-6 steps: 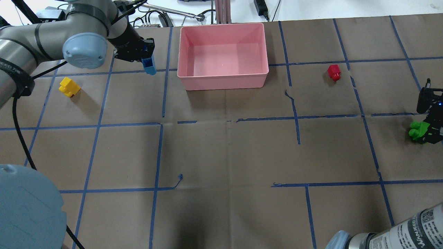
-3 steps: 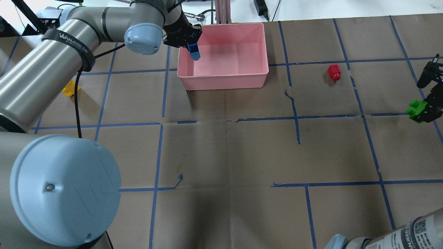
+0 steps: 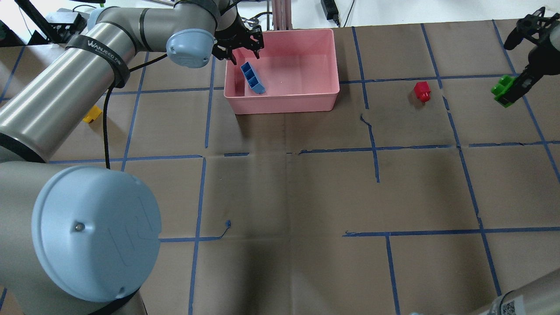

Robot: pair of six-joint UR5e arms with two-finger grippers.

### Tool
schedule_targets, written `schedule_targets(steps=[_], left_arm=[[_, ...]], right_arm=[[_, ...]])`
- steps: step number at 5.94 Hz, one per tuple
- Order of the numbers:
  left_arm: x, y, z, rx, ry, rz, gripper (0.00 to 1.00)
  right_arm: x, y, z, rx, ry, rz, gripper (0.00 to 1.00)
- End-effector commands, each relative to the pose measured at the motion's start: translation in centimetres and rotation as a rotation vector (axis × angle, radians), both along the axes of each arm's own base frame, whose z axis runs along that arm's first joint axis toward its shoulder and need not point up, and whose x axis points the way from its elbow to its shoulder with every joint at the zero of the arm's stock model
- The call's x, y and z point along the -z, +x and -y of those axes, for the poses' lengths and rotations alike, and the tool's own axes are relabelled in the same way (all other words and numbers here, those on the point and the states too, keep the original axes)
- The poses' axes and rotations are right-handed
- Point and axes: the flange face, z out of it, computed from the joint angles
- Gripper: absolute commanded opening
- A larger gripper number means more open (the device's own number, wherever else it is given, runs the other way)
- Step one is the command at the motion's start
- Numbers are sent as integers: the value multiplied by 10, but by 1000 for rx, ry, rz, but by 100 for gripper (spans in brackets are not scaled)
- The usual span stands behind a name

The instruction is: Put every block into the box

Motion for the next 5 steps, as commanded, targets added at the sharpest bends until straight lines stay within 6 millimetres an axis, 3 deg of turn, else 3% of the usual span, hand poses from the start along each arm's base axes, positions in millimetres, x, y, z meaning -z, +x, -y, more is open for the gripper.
schedule_targets(steps=[1, 3, 5], left_arm=[[-6, 91, 11, 77, -10, 196, 100], [9, 219, 7, 149, 44, 242, 100], [17, 355, -11, 315, 80, 287, 99]], right_arm=[[-38, 79, 30, 144, -45, 34, 42], [-57, 195, 58, 232, -85, 71, 43], [-40, 308, 86, 338, -85, 116, 43]])
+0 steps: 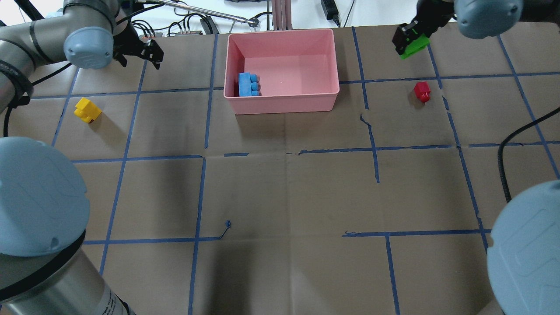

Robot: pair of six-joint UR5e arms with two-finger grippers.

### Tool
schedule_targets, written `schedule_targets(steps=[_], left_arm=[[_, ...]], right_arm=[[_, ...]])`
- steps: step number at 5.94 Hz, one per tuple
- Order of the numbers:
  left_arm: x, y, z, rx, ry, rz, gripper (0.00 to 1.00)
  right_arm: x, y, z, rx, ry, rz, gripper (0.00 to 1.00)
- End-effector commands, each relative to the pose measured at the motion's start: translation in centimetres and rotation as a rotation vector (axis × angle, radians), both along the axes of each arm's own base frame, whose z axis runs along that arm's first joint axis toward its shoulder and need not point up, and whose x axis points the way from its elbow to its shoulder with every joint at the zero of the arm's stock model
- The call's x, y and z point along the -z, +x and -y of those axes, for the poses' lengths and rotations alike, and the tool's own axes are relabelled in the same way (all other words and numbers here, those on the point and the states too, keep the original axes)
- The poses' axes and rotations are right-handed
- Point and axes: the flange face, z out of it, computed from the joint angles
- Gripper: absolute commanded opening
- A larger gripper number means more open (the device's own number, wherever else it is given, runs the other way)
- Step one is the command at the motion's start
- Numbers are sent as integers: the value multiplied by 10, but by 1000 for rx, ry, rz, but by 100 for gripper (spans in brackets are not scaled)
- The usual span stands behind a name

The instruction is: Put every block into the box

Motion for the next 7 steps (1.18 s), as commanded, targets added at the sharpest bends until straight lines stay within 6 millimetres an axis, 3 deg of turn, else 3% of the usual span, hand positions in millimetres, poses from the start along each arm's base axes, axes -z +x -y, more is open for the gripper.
schedule_targets(steps=[1, 2, 3, 4, 5, 7], left_arm=[[21, 118, -30, 172, 60, 11, 99], [33, 155, -40, 240, 77, 15, 99], [47, 169, -41, 235, 91, 5, 99], [55, 167, -37, 240, 96, -4, 99], [73, 161, -34, 254, 120, -15, 99], [100, 164, -29, 255, 161, -29, 97]], right_arm=[[19, 113, 24, 111, -1, 53, 43], [45, 168, 31, 176, 20, 73, 43], [89, 186, 38, 233, 76, 81, 43], [117, 191, 41, 256, 114, 76, 55], [123, 190, 44, 259, 113, 78, 99], [114, 188, 44, 261, 100, 74, 100]])
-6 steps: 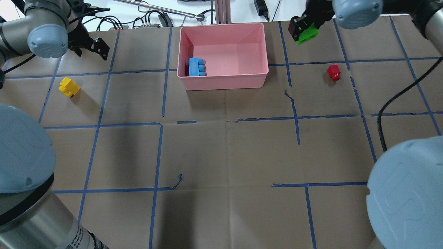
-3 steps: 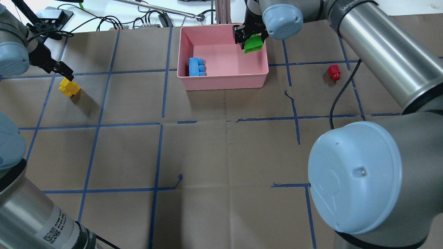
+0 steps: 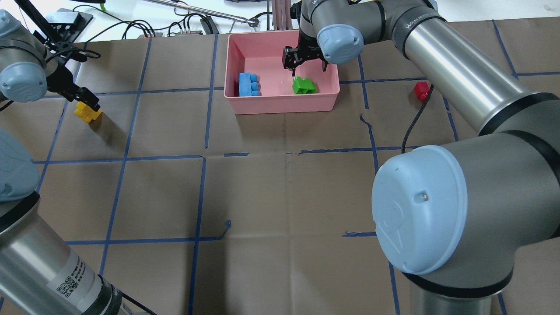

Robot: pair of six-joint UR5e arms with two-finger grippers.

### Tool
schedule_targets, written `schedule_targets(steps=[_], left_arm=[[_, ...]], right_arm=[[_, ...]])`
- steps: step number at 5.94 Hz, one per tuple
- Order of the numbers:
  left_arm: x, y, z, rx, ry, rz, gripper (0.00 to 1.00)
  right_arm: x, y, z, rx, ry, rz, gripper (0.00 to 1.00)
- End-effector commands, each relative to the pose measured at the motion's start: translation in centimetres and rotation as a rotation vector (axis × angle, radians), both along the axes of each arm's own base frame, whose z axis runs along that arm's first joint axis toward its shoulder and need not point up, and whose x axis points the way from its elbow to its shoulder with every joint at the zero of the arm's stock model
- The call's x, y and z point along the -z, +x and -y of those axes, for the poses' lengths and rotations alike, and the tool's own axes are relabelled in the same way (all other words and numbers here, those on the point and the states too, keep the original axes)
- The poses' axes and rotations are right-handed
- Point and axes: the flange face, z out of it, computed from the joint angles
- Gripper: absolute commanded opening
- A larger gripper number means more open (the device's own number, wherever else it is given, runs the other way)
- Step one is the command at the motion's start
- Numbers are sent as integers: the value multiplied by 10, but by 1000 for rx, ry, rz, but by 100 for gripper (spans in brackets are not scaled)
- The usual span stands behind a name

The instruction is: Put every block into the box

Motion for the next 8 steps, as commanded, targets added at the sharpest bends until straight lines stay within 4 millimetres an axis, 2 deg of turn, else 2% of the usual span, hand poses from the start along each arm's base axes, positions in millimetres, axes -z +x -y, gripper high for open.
schedule_targets(steps=[1, 2, 3, 4, 5, 6, 7, 8], left_arm=[[19, 2, 3, -3, 24, -8, 97], [29, 5, 3, -3, 31, -11, 59], [23, 10, 7, -18, 6, -3, 5], [17, 10, 10, -30, -5, -3, 0], [-3, 2, 8, -157, -16, -27, 0], [-18, -13, 6, -211, -8, -48, 0], [-57, -74, 11, -302, -30, -50, 0], [-88, -163, 18, -330, -71, -57, 0]], right_arm=[[-20, -2, 4, 4, -27, -7, 100], [-50, -17, 3, 11, 5, -16, 100], [-81, -50, -1, 45, 30, -23, 100], [-97, -107, 3, 60, 53, -28, 100], [-94, -178, 13, 51, 77, -35, 100], [-78, -243, 17, 55, 121, -32, 100], [-53, -289, 12, 65, 153, -29, 100], [-16, -327, 4, 84, 215, -11, 100]])
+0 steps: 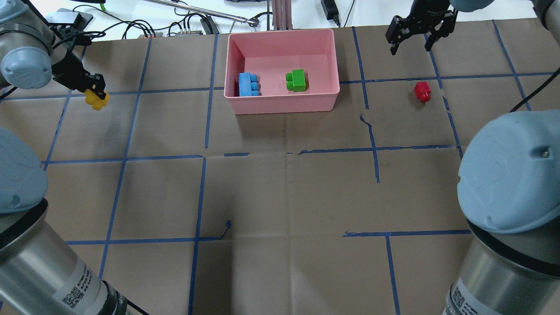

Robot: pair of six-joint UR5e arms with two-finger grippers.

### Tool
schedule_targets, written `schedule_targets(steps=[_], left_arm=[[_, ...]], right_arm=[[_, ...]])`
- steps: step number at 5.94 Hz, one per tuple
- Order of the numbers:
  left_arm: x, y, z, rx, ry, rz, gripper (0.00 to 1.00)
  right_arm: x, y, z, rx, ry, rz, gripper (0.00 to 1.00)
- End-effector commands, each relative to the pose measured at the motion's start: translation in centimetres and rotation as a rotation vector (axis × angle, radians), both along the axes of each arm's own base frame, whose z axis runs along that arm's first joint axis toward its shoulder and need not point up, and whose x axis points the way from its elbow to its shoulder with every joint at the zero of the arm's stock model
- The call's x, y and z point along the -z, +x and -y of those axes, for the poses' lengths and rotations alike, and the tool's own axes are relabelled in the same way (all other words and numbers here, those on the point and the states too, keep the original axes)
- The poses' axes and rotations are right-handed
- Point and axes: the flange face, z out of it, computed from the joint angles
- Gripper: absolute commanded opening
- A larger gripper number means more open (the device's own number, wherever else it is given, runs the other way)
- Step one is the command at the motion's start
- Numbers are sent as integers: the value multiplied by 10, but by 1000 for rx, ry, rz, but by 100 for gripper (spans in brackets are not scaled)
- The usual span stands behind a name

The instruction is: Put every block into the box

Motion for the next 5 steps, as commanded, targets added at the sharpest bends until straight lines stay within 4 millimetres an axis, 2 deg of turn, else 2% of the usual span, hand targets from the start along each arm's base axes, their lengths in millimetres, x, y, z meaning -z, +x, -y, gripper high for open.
schedule_targets(steps=[1, 2, 3, 4, 5], left_arm=[[-67, -156, -1, -195, -87, -67, 0], [-73, -228, -7, -227, -100, -97, 0], [-70, -296, -12, -213, -125, -109, 0], [-41, -349, -2, -135, -168, -120, 0], [-19, -391, -1, -89, -158, -113, 1]], right_arm=[[67, -54, -7, 32, 59, 8, 100], [99, -57, -2, 45, 60, -8, 100], [111, -58, -1, 45, 73, -7, 100], [131, -58, 0, 44, 99, -4, 100], [135, -62, 0, 33, 111, -33, 99]])
